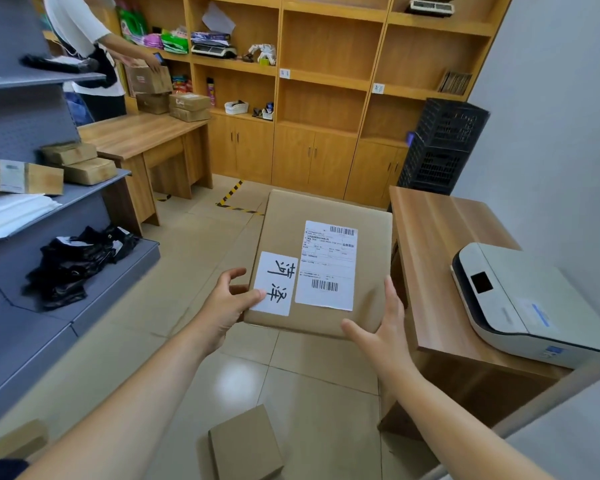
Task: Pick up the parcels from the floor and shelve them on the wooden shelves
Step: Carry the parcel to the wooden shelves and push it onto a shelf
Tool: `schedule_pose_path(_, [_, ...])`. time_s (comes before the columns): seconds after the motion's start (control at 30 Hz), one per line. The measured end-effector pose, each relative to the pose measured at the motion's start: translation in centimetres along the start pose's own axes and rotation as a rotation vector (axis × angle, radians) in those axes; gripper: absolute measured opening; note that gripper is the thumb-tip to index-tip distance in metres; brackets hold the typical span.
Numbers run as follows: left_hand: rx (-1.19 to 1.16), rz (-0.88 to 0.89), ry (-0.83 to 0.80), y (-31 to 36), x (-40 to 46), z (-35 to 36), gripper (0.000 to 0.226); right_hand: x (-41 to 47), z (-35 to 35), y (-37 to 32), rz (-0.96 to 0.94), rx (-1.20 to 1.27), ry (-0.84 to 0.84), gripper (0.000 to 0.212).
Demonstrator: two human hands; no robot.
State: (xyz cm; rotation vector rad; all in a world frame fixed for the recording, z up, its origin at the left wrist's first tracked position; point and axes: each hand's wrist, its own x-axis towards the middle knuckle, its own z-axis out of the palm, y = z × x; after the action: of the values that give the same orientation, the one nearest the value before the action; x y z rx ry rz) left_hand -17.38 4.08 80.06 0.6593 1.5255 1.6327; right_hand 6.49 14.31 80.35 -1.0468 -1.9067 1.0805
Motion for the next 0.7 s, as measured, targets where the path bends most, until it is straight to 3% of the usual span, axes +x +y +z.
schedule_pose_path(0.17, [0.080, 0.109, 0.031, -0.2, 5.1, 2.8, 0.060, 6.6, -0.9, 2.3, -0.050, -0.058, -0.051, 0.094])
schedule_pose_path(0.4, [0.138, 0.172, 0.111, 0.2, 15.5, 8.4, 0.067, 19.4, -2.2, 6.6, -0.044, -0.009, -0.122, 0.085])
schedule_pose_path(0.7, [0.374, 0.336, 0.303, 0.6, 26.6, 15.3, 0.056, 33.4, -4.7, 10.4, -0.108, -0.019, -0.192, 0.091])
